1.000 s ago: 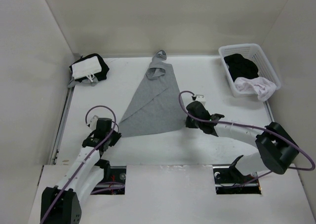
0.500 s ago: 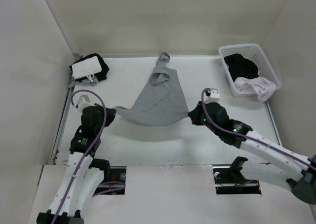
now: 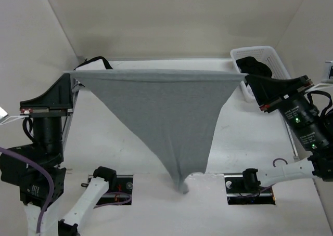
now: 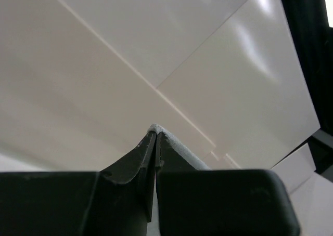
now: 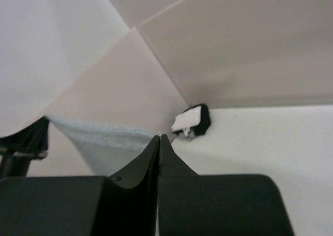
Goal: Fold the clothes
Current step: Flatten the tank top out
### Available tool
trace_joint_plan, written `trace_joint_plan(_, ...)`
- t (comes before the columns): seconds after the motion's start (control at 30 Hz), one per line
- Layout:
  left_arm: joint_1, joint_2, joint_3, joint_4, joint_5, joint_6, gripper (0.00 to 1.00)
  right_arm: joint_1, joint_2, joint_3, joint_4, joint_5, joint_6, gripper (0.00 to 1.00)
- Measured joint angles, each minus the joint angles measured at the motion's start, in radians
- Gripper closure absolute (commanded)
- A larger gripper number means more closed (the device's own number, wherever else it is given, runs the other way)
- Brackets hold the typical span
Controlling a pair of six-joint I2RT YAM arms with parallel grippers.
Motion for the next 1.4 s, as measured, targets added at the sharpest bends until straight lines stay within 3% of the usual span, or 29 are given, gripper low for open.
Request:
trace_joint_plan(0.1, -0.003, 0.026, 0.035, 0.042, -0.030, 0.023, 1.00, -0.035, 0.055, 0.023, 0.143, 0.032, -0.196, 1.00)
trace_joint_plan(0.23, -0.013, 0.111, 0.003, 0.089, -0.070, 0.042, 1.00, -0.194, 0.138, 0.016, 0.187, 0.003, -0.292, 1.00)
trace_joint_plan(0.33, -0.032, 0.178, -0.090, 0.114, -0.100, 0.050, 1.00, -0.396, 0.201, -0.006, 0.124, -0.132, -0.218, 1.00)
trace_joint_plan(0.37, -0.039, 0.220, -0.145, 0.115, -0.119, 0.054, 1.00, -0.537, 0.246, -0.023, 0.074, -0.239, -0.146, 1.00)
trace_joint_plan(0.43, -0.033, 0.291, -0.182, 0.120, -0.132, 0.055, 1.00, -0.683, 0.313, -0.050, 0.045, -0.385, -0.064, 1.00)
trace_joint_plan(0.57, 0.018, 0.465, -0.177, 0.152, -0.127, 0.054, 1.00, -0.898, 0.519, -0.040, -0.007, -0.612, 0.056, 1.00)
trace_joint_plan(0.63, 0.069, 0.631, -0.066, 0.152, -0.092, 0.044, 1.00, -0.941, 0.601, 0.003, -0.028, -0.670, 0.083, 1.00)
trace_joint_plan(0.7, 0.095, 0.725, 0.040, 0.140, -0.071, 0.038, 1.00, -1.018, 0.779, 0.265, -0.172, -0.756, 0.109, 1.00)
trace_joint_plan(0.73, 0.114, 0.815, 0.183, 0.130, -0.045, 0.036, 1.00, -1.032, 0.827, 0.364, -0.186, -0.776, 0.113, 1.00)
trace_joint_plan(0.8, 0.134, 0.881, 0.320, 0.132, -0.023, 0.037, 1.00, -1.074, 0.930, 0.640, -0.240, -0.808, 0.114, 1.00)
trace_joint_plan(0.9, 0.158, 0.890, 0.448, 0.137, 0.000, 0.058, 1.00, -1.095, 0.964, 0.888, -0.296, -0.827, 0.104, 1.00)
trace_joint_plan(0.97, 0.175, 0.868, 0.482, 0.155, 0.011, 0.068, 1.00, -1.095, 0.936, 0.962, -0.306, -0.835, 0.098, 1.00)
trace_joint_plan(1.03, 0.190, 0.834, 0.480, 0.162, 0.019, 0.072, 1.00, -1.094, 0.866, 0.927, -0.309, -0.849, 0.094, 1.00)
trace_joint_plan(1.2, 0.145, 0.690, 0.279, 0.214, 0.008, 0.074, 1.00, -1.094, 0.640, 0.493, -0.217, -0.854, 0.100, 1.00)
trace_joint_plan(1.4, 0.024, 0.463, -0.183, 0.237, -0.069, 0.069, 1.00, -1.038, 0.425, -0.192, -0.112, -0.840, 0.167, 1.00)
